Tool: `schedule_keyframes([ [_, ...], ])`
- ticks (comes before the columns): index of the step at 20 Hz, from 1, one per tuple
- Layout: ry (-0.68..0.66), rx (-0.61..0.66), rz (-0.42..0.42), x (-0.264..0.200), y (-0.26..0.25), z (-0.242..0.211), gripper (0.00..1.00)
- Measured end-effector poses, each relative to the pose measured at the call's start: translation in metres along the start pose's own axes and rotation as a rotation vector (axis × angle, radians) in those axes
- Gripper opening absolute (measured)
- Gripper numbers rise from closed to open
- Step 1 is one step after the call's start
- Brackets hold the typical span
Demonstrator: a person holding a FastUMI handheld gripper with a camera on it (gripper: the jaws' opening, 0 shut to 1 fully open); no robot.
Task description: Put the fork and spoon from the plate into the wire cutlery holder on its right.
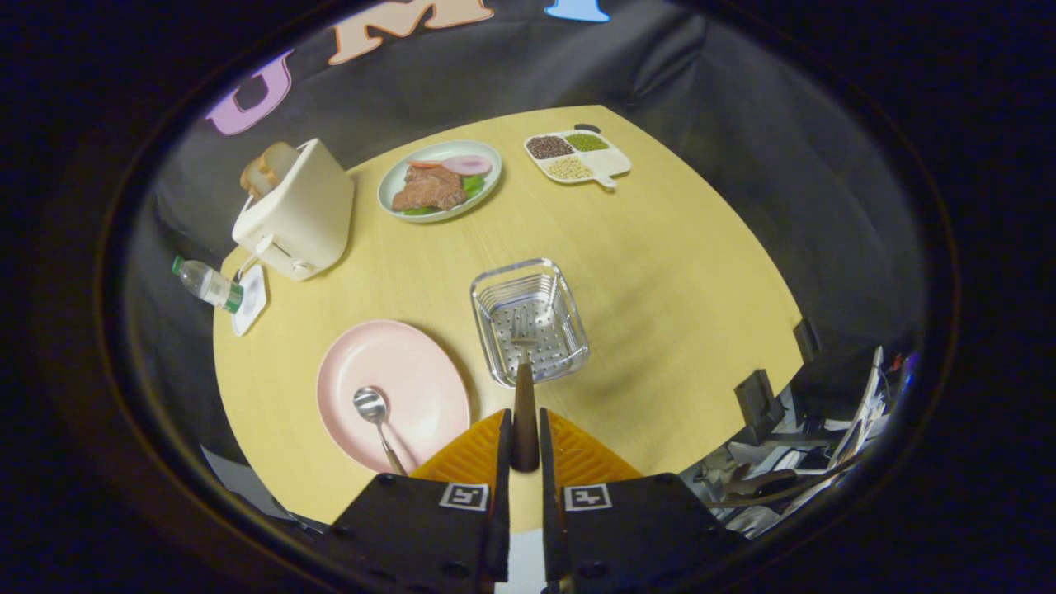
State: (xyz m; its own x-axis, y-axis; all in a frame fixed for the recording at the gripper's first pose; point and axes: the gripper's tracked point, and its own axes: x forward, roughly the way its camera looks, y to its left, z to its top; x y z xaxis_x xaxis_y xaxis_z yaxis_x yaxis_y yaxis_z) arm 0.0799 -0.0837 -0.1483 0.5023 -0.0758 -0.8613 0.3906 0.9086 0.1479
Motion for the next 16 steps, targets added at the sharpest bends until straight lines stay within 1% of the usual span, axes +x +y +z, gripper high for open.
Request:
schedule_keyframes([
  [3, -0.052, -0.002, 0.028, -0.006, 0.002, 0.003, 0.85],
  [4, -0.073, 0.001, 0.042, -0.01, 0.005, 0.005, 1.0],
  [6, -0.115, -0.003, 0.048, -0.019, 0.006, 0.004, 1.0],
  [8, -0.149, -0.019, 0.017, -0.032, 0.001, 0.001, 0.99],
  [10, -0.182, -0.048, 0.01, -0.048, 0.007, -0.005, 1.0],
  [14, -0.243, -0.142, 0.006, -0.073, 0.03, -0.021, 1.0],
  [16, -0.276, -0.173, 0.026, -0.081, 0.049, -0.028, 1.0],
])
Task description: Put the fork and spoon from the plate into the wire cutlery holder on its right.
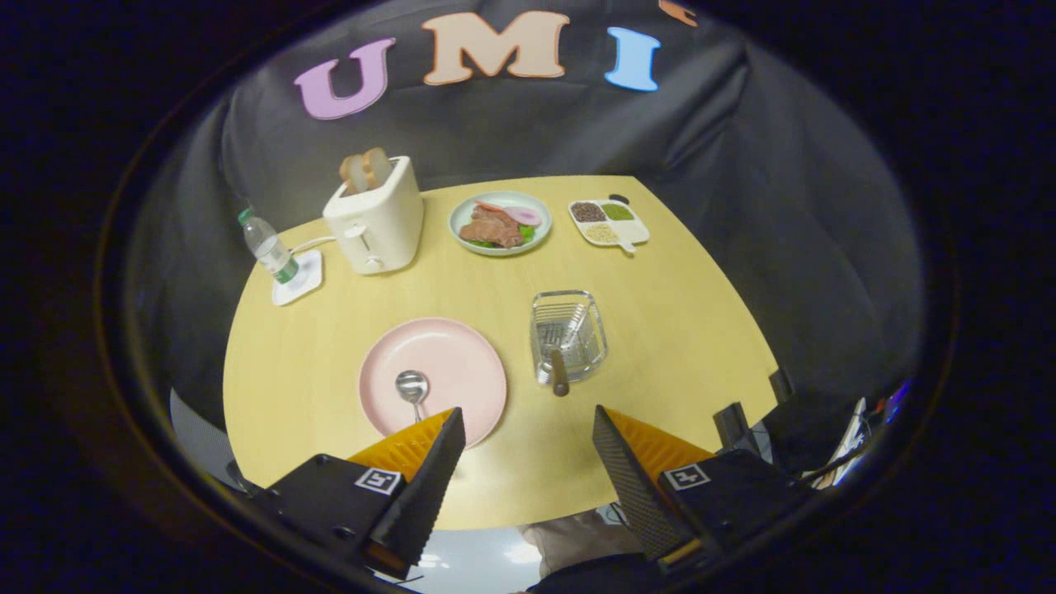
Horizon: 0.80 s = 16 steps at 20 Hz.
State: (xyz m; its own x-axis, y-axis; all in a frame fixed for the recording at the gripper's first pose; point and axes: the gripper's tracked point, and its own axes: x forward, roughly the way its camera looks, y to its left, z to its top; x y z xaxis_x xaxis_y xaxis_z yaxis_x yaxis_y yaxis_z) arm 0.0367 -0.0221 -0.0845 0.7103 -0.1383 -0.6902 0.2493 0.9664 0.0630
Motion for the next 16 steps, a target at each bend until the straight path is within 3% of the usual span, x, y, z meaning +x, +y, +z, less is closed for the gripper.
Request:
schedule_keyframes([
  [9, -0.163, -0.069, 0.118, 0.019, 0.066, -0.041, 1.0],
  [16, -0.238, -0.231, 0.149, 0.061, 0.098, -0.1, 1.0],
])
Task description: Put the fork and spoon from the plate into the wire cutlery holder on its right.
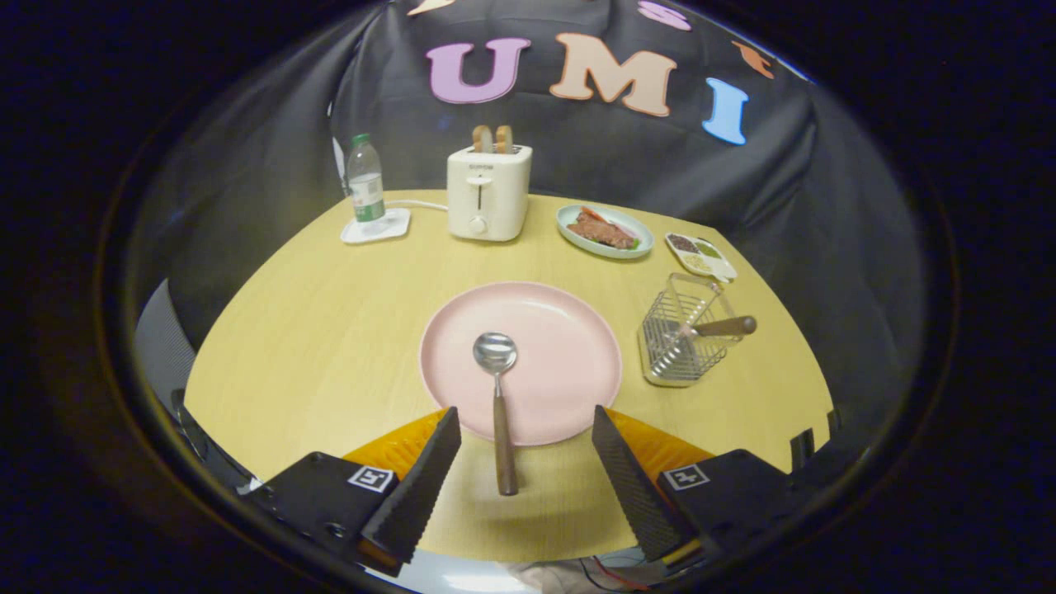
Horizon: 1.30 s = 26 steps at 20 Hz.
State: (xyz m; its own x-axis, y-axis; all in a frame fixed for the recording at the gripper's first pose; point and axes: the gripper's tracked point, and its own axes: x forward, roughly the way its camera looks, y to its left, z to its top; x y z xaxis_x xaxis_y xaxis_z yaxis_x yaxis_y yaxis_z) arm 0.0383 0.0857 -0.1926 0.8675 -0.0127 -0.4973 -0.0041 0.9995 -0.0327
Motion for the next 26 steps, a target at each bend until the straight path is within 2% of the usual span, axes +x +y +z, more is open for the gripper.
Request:
schedule_keyframes([
  [3, -0.055, 0.005, 0.021, 0.008, 0.011, -0.011, 1.0],
  [9, -0.071, 0.031, -0.024, 0.021, 0.004, -0.029, 0.89],
  [14, -0.057, 0.018, -0.017, 0.028, 0.006, -0.036, 0.43],
  [15, -0.055, 0.019, -0.016, 0.029, 0.008, -0.036, 0.4],
  [16, -0.06, 0.024, 0.007, 0.031, 0.014, -0.037, 0.35],
  [20, -0.051, 0.035, 0.007, 0.027, 0.015, -0.034, 0.12],
  [23, -0.057, 0.052, 0.007, 0.028, 0.016, -0.031, 0.12],
  [26, -0.052, 0.042, 0.03, 0.028, 0.022, -0.029, 0.06],
])
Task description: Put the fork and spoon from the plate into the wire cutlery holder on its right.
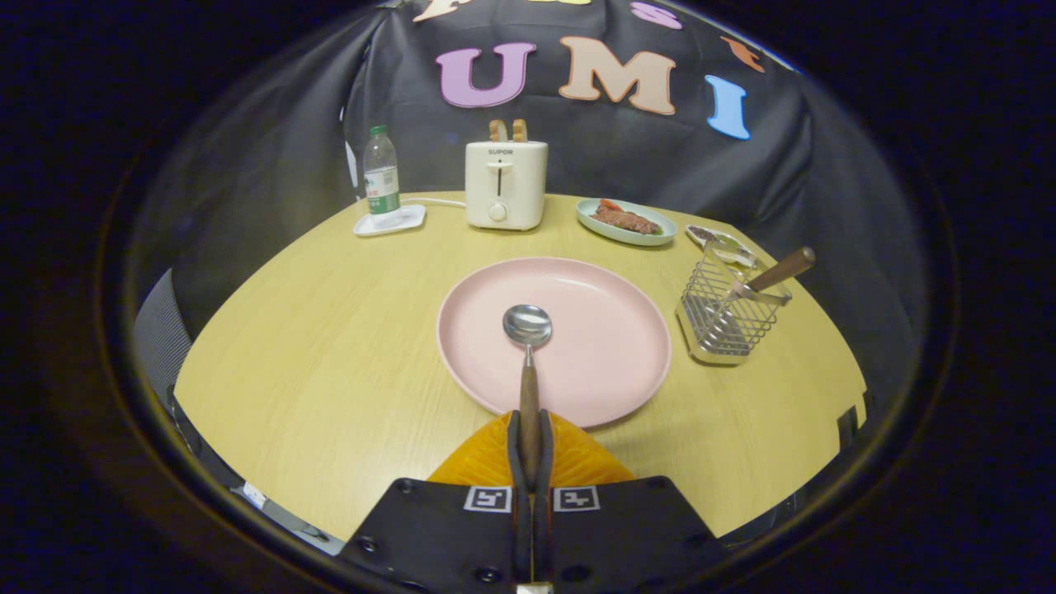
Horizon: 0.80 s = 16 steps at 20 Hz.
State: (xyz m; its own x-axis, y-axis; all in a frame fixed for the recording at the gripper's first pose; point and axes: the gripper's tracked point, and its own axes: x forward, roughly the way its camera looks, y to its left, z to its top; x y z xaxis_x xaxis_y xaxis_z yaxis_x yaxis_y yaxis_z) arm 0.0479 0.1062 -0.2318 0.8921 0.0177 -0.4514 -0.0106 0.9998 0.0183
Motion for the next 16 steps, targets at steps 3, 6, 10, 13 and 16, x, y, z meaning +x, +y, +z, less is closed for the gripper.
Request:
schedule_keyframes([
  [3, 0.002, -0.019, -0.003, -0.005, 0.001, 0.006, 0.04],
  [6, 0.005, -0.013, -0.018, -0.013, 0.001, 0.016, 0.04],
  [10, 0.009, -0.016, -0.034, -0.022, -0.003, 0.03, 0.04],
  [13, 0.009, 0.008, -0.057, -0.033, -0.011, 0.046, 0.04],
  [16, 0.025, 0.039, -0.101, -0.044, -0.024, 0.063, 0.04],
])
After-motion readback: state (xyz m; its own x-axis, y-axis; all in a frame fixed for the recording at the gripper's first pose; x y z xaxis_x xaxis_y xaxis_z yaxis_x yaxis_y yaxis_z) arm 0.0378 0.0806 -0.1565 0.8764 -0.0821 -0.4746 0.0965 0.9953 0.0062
